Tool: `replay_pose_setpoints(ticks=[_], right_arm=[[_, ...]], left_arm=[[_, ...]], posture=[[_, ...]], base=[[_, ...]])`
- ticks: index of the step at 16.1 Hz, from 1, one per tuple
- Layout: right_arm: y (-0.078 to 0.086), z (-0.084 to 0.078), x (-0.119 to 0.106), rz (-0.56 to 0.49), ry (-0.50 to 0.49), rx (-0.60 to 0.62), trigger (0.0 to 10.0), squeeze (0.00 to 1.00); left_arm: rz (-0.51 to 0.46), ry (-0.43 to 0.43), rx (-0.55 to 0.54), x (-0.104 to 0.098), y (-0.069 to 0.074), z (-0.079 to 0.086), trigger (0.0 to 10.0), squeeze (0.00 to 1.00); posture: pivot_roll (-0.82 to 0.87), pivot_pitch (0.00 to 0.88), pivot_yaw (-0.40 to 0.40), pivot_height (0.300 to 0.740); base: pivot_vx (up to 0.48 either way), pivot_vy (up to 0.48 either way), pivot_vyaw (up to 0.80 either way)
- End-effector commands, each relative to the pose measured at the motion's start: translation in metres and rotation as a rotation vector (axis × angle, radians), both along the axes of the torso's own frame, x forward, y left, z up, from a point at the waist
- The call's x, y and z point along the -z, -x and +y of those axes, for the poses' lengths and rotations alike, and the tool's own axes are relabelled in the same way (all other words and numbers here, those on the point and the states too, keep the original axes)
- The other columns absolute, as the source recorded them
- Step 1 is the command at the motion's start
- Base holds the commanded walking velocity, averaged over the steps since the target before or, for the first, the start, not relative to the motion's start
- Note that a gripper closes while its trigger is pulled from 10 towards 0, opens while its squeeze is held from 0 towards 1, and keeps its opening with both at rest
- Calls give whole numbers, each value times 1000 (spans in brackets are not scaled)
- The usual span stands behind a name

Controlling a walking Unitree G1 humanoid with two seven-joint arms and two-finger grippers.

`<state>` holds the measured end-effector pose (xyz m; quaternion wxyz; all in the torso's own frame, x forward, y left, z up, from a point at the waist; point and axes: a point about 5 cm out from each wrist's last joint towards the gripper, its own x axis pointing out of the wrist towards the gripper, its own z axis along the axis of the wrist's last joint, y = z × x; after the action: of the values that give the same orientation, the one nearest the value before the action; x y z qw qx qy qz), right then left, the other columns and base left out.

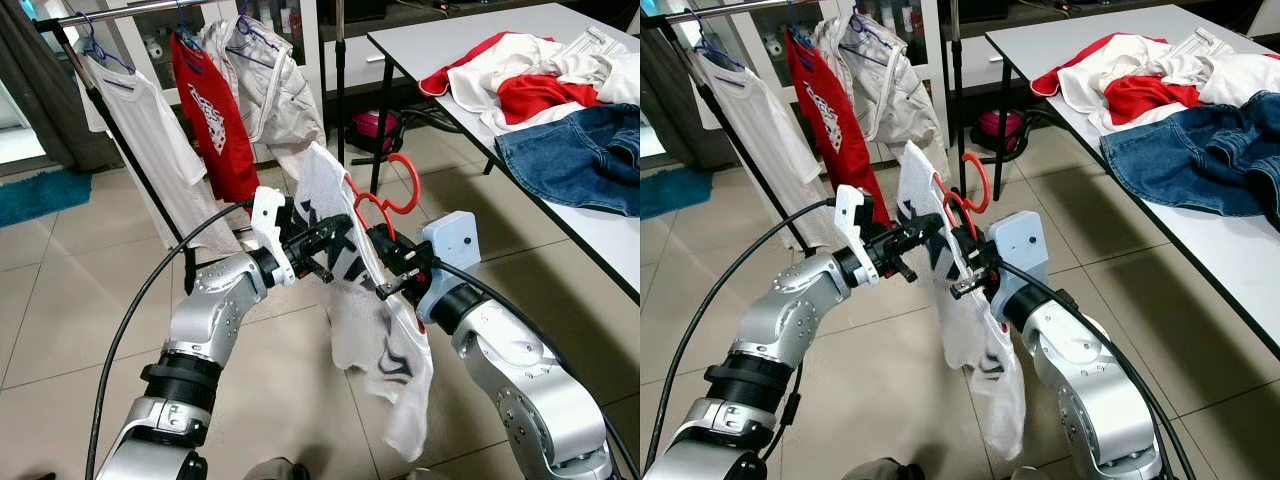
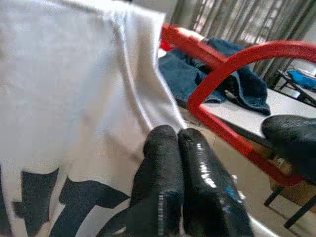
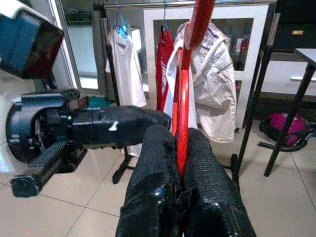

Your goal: Hang hanger

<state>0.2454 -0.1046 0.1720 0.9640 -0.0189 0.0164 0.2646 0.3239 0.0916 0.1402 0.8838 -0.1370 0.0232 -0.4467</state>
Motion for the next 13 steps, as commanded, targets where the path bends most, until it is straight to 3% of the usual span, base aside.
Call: replay_pose_setpoints(ticks=[1,8,11,13], right_arm=[[1,4,-10,-44,-10,-16,0,0],[0,5,-12,-50,-10,-21,0,0],[0,7,-13,-56,-10,-29,0,0],[0,8,-14,-59,-10,-31,0,0]], left_arm=[[-26,-14,-5,-2,0,4,10000,1000],[-19,-56,-10,0,-5,1,10000,1000],[6,-101,-80,0,-17,-1,10000,996],[5,-93,-64,-2,-18,-5,10000,0]], posture=[[-153,17,126,740],[-153,19,128,740],[-153,23,132,740],[-153,25,134,740]], base=[[0,0,0],[0,0,0],[0,0,0],[0,0,0]])
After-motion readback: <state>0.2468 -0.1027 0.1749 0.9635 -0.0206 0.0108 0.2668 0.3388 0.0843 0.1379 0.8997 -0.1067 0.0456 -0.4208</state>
